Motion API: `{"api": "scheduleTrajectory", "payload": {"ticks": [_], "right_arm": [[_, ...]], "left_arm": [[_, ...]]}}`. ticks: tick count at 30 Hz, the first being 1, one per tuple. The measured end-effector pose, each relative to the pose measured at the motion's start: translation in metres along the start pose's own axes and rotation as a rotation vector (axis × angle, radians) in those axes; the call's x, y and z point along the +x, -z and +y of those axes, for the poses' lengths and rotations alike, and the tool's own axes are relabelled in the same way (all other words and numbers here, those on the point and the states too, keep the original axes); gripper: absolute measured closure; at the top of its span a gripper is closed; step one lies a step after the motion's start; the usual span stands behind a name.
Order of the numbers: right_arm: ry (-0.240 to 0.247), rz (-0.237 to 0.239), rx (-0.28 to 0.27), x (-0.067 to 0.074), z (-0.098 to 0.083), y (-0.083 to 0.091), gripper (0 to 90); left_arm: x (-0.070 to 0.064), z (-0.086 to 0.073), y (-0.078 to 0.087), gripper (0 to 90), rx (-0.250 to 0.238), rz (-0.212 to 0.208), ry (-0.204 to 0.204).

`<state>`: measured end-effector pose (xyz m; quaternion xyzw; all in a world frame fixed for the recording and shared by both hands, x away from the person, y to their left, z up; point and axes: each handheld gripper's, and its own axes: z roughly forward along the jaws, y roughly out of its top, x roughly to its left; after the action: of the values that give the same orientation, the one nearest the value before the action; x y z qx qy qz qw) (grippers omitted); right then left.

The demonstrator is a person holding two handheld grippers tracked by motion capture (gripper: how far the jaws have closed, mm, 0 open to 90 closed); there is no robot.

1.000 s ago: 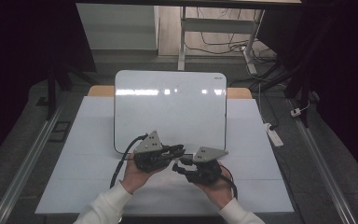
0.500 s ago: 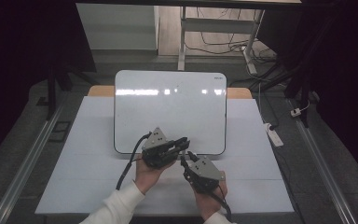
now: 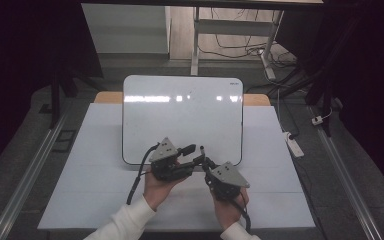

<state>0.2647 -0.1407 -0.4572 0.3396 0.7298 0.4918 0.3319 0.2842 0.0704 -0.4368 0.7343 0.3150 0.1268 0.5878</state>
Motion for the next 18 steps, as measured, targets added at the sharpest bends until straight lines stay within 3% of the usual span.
{"api": "scheduleTrajectory", "payload": {"ticks": [3,7,10,13,18], "right_arm": [[-0.06,0.004,-0.004,-0.025,0.012,0.001,80.9],[-0.136,-0.02,0.035,-0.072,0.036,-0.011,80.8],[-0.171,-0.04,0.11,-0.106,0.057,-0.032,80.8],[-0.201,-0.062,0.186,-0.138,0.076,-0.058,80.8],[-0.255,-0.061,0.264,-0.166,0.09,-0.093,80.7]], "left_arm": [[0.009,-0.007,0.026,38.3,0.056,0.003,-0.025],[0.02,-0.026,0.056,34.4,0.148,0.033,-0.041],[0.029,-0.047,0.079,33.3,0.208,0.081,-0.038],[0.041,-0.066,0.101,31.8,0.246,0.132,-0.009],[0.052,-0.08,0.126,30.5,0.279,0.195,0.01]]}}
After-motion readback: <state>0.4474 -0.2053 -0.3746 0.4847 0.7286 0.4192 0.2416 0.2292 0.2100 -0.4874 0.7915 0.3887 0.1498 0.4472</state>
